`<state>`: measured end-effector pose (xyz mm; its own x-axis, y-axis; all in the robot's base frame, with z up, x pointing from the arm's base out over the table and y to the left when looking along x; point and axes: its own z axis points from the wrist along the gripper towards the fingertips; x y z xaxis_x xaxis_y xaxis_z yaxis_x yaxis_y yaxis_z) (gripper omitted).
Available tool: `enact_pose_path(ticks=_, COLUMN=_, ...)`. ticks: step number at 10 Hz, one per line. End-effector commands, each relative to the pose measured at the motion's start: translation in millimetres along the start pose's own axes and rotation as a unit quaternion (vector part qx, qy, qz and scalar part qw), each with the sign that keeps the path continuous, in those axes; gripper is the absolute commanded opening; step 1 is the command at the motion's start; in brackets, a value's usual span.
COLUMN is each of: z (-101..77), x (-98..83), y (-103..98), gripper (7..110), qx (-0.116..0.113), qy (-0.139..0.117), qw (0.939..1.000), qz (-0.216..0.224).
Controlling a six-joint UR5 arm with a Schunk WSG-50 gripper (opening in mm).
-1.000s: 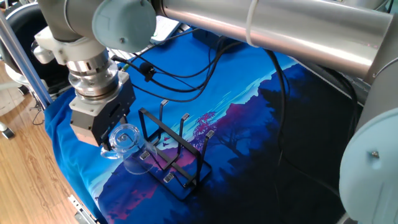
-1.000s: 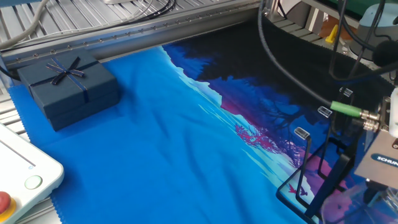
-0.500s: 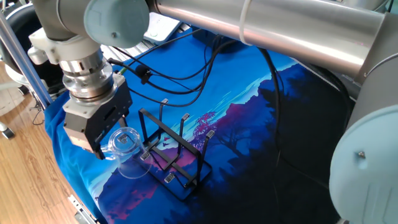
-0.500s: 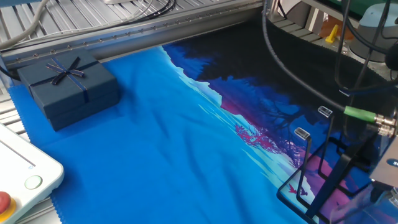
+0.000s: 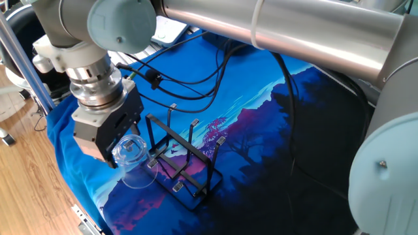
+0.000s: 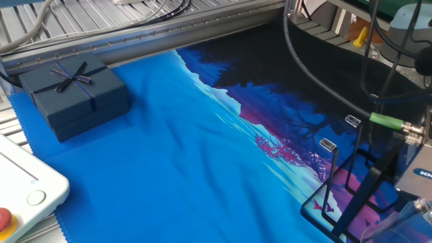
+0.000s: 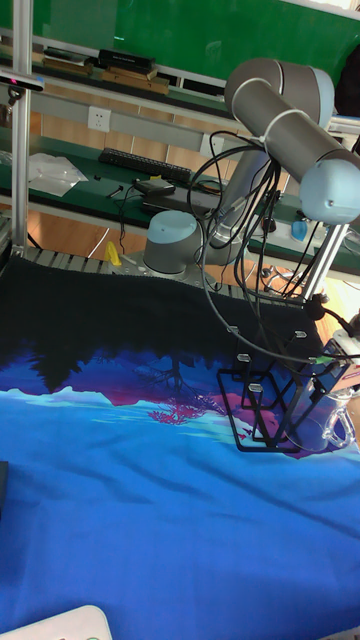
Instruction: Take the cup off the cup rack
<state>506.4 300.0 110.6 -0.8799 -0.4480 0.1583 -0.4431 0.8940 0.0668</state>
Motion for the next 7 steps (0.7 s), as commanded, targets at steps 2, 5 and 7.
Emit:
enact_pose_path(ticks=2, z=1.3, x=-0.8, y=1.6, gripper=88, qx=-0.005, qy=-0.004, qw=1.0, qz=0.004)
enact_pose_path(ticks=5, z=0.8, x=-6.3, y=5.2, gripper=66, qx=-0.013, qy=-0.022, qw=0.9997, qz=0.002)
enact_pose_path(ticks=7, z=-3.9, x=-8.2, y=6.2, gripper=66, qx=-0.017, qy=-0.031, qw=0.9994, qz=-0.001)
